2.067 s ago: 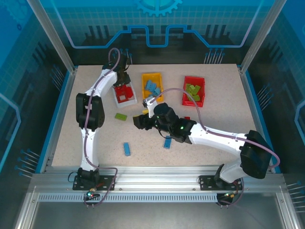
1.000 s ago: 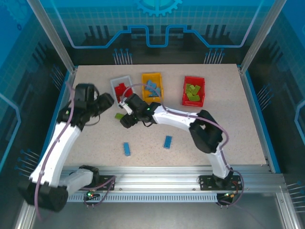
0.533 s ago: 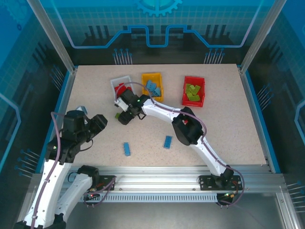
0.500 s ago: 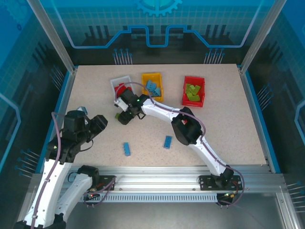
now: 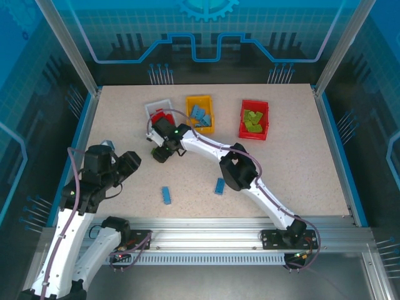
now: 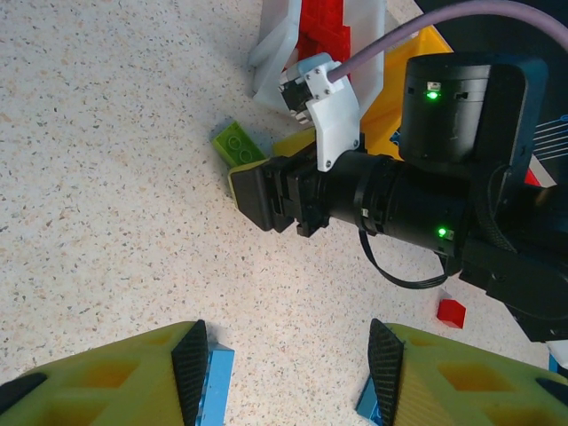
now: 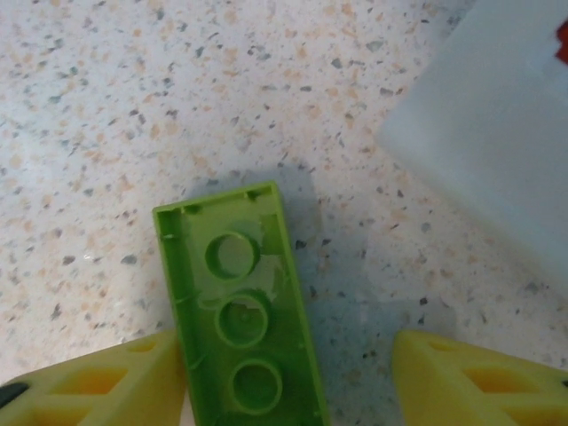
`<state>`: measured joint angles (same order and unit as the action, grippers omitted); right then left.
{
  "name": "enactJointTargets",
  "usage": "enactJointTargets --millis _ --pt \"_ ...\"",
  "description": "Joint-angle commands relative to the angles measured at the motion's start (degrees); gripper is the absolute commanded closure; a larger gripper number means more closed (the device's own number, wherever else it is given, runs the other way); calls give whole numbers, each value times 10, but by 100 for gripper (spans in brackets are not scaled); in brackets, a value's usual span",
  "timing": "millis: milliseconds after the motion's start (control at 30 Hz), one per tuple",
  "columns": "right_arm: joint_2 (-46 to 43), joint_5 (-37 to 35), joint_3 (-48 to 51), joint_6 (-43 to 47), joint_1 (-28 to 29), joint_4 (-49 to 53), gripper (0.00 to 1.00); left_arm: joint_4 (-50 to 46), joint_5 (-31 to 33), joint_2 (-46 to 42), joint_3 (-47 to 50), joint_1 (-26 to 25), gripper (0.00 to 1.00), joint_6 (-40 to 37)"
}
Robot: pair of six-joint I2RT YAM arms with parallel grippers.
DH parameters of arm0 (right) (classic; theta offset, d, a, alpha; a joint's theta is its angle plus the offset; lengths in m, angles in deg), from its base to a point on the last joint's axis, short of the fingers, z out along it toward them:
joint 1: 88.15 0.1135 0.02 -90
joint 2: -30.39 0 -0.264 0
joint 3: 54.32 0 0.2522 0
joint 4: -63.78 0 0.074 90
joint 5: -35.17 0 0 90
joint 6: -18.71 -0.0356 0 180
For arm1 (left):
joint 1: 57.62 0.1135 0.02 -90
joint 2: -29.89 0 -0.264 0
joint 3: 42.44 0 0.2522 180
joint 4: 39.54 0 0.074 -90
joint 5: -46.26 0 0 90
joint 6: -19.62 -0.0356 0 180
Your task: Sort the legos into containers by color
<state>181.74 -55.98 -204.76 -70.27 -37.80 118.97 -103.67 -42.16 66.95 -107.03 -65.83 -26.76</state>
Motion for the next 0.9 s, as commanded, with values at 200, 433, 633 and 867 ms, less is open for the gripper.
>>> enactJointTargets --millis 200,433,633,867 --pt "36 -49 -19 8 28 39 63 -10 -31 -12 6 -3 46 16" --pt "-101 -73 140 -4 43 -50 72 -5 -56 -14 7 -3 45 27" --pt "-297 -80 346 -49 29 -126 73 56 -132 10 12 -4 45 33" --pt "-534 -104 573 -124 -66 -154 73 164 -136 116 -30 -114 45 38"
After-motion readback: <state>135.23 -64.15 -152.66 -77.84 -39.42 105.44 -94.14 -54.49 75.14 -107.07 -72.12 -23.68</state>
